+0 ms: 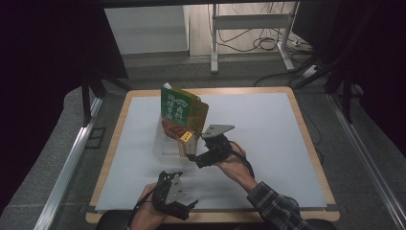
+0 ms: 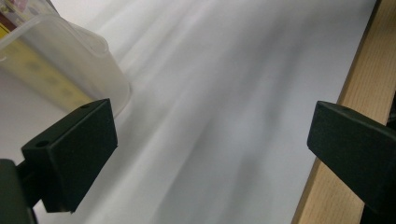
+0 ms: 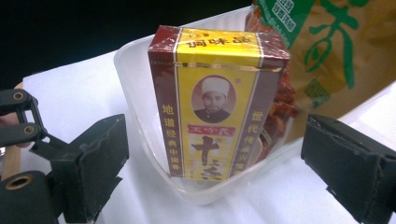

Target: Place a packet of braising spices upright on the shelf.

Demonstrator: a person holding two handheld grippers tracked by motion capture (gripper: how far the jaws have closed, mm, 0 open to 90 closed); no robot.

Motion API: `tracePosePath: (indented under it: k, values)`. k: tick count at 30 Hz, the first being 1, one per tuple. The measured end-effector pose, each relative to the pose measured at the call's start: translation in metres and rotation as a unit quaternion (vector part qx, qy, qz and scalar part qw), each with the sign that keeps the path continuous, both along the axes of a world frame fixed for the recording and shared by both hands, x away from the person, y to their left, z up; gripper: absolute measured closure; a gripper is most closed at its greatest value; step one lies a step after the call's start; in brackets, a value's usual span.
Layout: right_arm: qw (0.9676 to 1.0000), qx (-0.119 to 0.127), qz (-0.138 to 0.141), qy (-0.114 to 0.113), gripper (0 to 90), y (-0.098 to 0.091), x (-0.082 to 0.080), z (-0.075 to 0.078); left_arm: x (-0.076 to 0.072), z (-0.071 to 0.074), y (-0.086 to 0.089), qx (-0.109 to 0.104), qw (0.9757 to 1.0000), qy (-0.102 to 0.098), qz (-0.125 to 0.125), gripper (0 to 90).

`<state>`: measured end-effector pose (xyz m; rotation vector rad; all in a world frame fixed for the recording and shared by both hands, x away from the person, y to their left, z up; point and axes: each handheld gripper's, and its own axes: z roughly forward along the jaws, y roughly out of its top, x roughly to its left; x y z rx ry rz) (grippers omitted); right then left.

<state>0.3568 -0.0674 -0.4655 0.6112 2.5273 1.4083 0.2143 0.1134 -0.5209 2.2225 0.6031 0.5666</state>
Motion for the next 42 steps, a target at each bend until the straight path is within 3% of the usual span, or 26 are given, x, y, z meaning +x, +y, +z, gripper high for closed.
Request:
tracePosePath:
  k: [28,42]
  values:
    - [0.9989,-0.045,-0.014,0.003,0.7,-0.038,-0.003,-0.002,0.001,0.001,0.002,-0.010,0.9999,-0.001,0.004,1.0]
    - [0.9986,-0.042,-0.033,0.007,0.3,-0.064,-0.007,-0.004,0.001,0.001,0.002,-0.010,0.9999,-0.001,0.005,0.8]
